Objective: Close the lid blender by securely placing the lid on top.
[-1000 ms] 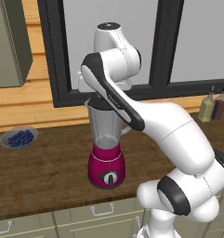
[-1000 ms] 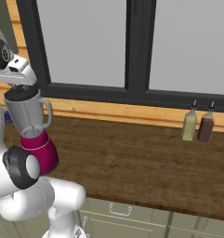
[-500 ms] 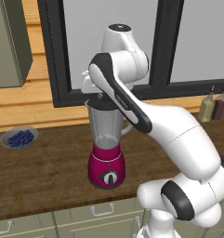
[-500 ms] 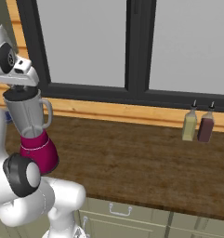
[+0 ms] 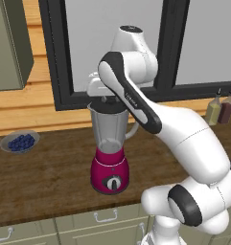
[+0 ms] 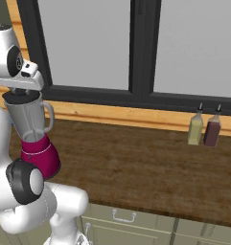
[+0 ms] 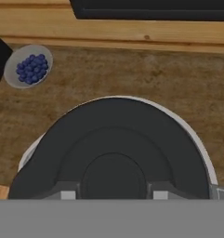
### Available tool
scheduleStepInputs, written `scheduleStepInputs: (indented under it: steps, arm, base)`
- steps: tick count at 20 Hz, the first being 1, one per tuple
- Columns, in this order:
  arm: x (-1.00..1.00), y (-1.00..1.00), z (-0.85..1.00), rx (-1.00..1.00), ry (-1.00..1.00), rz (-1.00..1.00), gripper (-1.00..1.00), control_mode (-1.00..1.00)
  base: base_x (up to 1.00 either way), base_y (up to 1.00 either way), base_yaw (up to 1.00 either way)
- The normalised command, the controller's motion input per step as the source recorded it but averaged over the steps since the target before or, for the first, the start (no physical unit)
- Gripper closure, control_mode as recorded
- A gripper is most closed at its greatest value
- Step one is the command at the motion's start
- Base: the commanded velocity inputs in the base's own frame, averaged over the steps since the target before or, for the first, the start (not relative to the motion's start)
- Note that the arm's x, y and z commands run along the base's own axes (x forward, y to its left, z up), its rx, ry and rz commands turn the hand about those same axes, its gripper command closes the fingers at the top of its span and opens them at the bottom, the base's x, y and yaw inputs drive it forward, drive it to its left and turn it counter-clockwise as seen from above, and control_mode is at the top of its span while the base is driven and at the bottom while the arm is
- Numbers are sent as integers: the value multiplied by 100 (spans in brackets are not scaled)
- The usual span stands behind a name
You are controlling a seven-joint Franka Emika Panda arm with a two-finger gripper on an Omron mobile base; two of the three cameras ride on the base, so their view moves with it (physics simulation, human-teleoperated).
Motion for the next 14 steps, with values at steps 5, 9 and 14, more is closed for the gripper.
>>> scheduleStepInputs:
  steps: [5,9,14]
  arm:
    - [-5,0,2,0,0,0,-100,-100]
    - [-39,0,5,0,-6,0,-100,-100]
    - [-100,34,5,-6,-33,1,-100,-100]
  base:
    - [0,0,0]
    - [0,0,0]
    - [0,0,0]
